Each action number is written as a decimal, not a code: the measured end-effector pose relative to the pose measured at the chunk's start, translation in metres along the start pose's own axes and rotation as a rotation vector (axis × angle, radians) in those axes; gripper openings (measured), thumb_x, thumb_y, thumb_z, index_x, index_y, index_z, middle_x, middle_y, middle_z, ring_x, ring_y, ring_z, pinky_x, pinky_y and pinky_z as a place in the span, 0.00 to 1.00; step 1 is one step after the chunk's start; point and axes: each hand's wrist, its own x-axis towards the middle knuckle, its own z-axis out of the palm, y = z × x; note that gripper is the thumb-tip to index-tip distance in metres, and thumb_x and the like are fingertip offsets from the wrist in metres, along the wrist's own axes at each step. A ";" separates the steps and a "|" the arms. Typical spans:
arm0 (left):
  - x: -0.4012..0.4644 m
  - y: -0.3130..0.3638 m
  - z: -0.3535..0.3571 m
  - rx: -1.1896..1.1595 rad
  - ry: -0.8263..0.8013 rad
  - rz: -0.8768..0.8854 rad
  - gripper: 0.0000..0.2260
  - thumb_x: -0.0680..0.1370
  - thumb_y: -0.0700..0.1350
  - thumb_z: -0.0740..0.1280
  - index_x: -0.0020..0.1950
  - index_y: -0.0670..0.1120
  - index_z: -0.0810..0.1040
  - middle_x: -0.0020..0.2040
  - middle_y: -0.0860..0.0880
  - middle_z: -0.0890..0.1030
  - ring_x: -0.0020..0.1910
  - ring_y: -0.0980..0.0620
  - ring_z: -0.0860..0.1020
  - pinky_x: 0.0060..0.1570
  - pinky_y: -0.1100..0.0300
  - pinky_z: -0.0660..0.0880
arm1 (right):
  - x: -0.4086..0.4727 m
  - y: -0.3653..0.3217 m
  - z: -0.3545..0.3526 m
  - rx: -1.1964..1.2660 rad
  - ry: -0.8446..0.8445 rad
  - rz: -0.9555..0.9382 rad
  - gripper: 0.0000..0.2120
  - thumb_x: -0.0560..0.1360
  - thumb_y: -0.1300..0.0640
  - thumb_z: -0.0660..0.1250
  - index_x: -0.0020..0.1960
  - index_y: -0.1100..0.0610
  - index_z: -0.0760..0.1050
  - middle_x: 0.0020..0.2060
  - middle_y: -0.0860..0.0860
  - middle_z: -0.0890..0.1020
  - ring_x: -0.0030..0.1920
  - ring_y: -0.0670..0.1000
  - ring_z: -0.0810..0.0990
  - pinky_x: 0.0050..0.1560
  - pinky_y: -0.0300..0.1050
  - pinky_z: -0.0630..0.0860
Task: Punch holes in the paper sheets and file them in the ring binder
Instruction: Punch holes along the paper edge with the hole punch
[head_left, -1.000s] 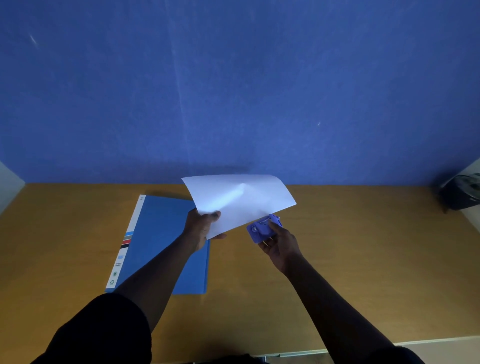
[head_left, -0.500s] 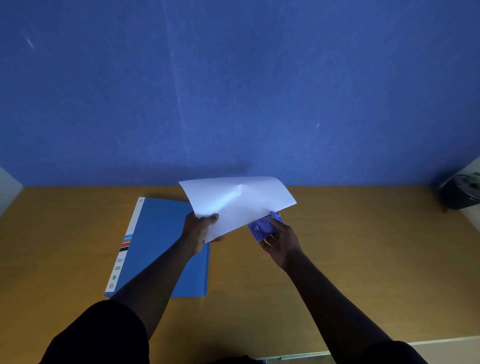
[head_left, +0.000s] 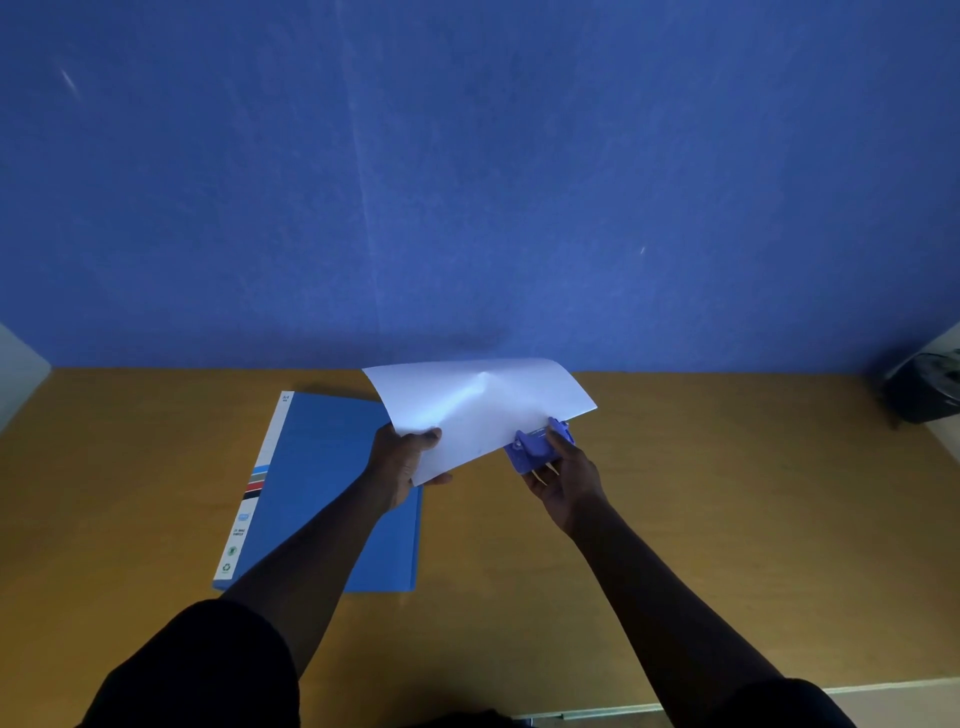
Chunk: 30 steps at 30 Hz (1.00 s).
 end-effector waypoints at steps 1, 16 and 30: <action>0.000 -0.001 0.000 -0.002 0.000 -0.003 0.14 0.73 0.35 0.72 0.58 0.43 0.77 0.55 0.40 0.78 0.47 0.38 0.79 0.27 0.50 0.79 | 0.000 0.000 0.001 0.010 -0.001 -0.001 0.13 0.77 0.60 0.69 0.61 0.58 0.73 0.60 0.60 0.80 0.54 0.59 0.82 0.58 0.57 0.78; 0.005 -0.010 0.002 0.017 -0.010 0.002 0.16 0.74 0.36 0.72 0.60 0.43 0.76 0.54 0.41 0.78 0.48 0.39 0.79 0.28 0.48 0.80 | -0.004 0.009 0.011 0.017 -0.064 0.042 0.19 0.76 0.63 0.68 0.66 0.61 0.70 0.59 0.62 0.79 0.57 0.61 0.81 0.60 0.56 0.77; 0.012 -0.011 -0.003 0.035 -0.029 0.013 0.18 0.74 0.38 0.73 0.62 0.41 0.75 0.56 0.38 0.79 0.51 0.37 0.79 0.30 0.47 0.80 | -0.005 0.016 0.016 0.033 -0.085 0.025 0.19 0.77 0.64 0.66 0.68 0.64 0.69 0.59 0.63 0.79 0.59 0.62 0.80 0.59 0.55 0.77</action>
